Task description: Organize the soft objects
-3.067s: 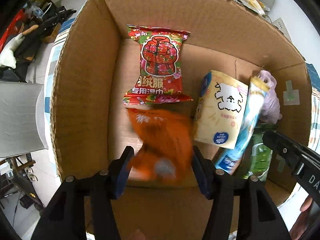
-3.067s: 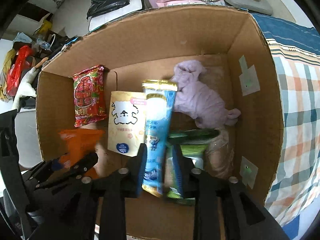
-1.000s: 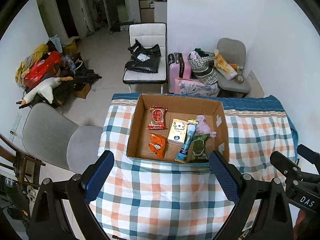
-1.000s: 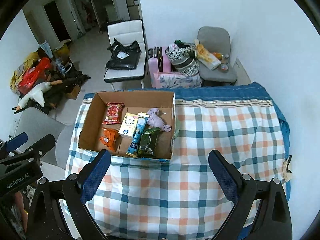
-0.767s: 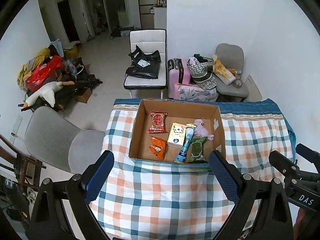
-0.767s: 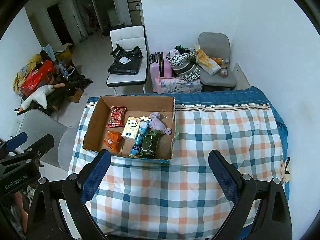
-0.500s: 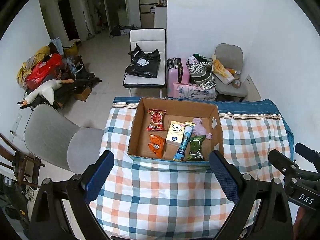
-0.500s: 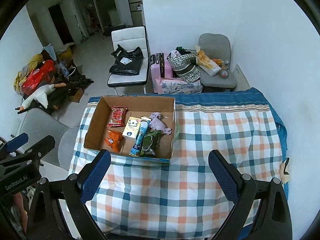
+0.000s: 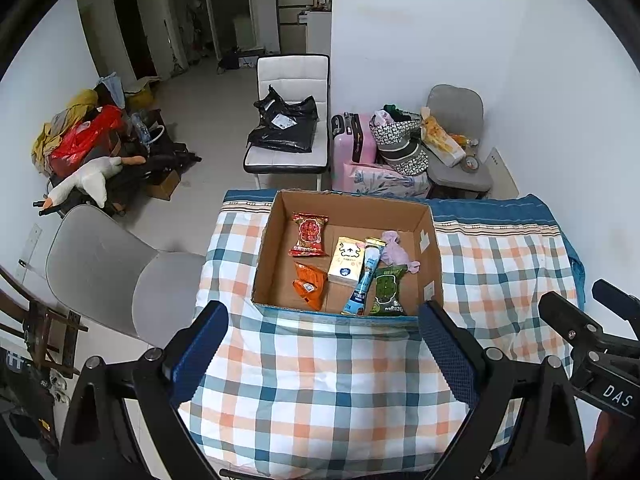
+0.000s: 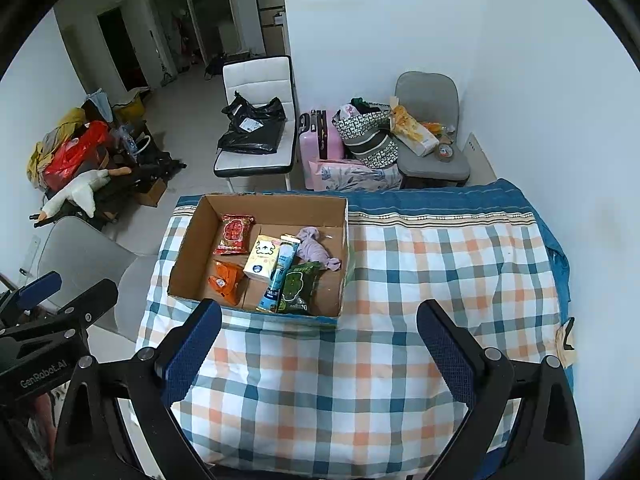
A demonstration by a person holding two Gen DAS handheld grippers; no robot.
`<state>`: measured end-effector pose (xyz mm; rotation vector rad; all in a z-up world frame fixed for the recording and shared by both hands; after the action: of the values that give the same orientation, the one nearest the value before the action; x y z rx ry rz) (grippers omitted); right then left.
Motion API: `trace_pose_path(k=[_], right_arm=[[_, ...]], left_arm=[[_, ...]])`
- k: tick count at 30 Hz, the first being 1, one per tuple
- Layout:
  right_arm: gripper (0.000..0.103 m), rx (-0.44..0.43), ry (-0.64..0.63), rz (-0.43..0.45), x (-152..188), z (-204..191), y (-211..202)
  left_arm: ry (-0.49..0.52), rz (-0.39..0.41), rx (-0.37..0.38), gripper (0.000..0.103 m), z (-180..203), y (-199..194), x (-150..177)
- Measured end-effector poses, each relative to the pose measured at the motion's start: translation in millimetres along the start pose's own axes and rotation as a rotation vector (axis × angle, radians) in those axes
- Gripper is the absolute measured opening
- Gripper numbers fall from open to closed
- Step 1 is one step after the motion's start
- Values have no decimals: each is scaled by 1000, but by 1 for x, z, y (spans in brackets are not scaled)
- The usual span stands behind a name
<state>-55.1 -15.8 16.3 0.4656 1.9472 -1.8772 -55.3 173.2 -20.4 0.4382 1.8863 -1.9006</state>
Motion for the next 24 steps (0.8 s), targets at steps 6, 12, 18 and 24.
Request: trace_pose_path(k=[6,12,18,24], right_arm=[[100,12,-4,3,0,1,-3],[100,16,-2,5,0,3,-5],[100,18,1,12,-1,6,-7],[100,22,5,17,-2,8,-9]], left_arm=[[2,0,1,97,0,-1,0],[2,1,2,97,1,-3,0],[-1,4,2,97,2,-5,0],[1,5,5,97,2,-7,-1]])
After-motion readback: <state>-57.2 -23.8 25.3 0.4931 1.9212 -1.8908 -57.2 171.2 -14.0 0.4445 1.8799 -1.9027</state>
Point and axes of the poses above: each gripper's, at about its wrist camera, not at the fingertips, and y roughly the way its jaws point, z to its right, x to its underside, the point moved 4 cm from there along y, roughly the way its jaws point, and after that the axes turned 1 degree about -x, right-handed, at the moved point
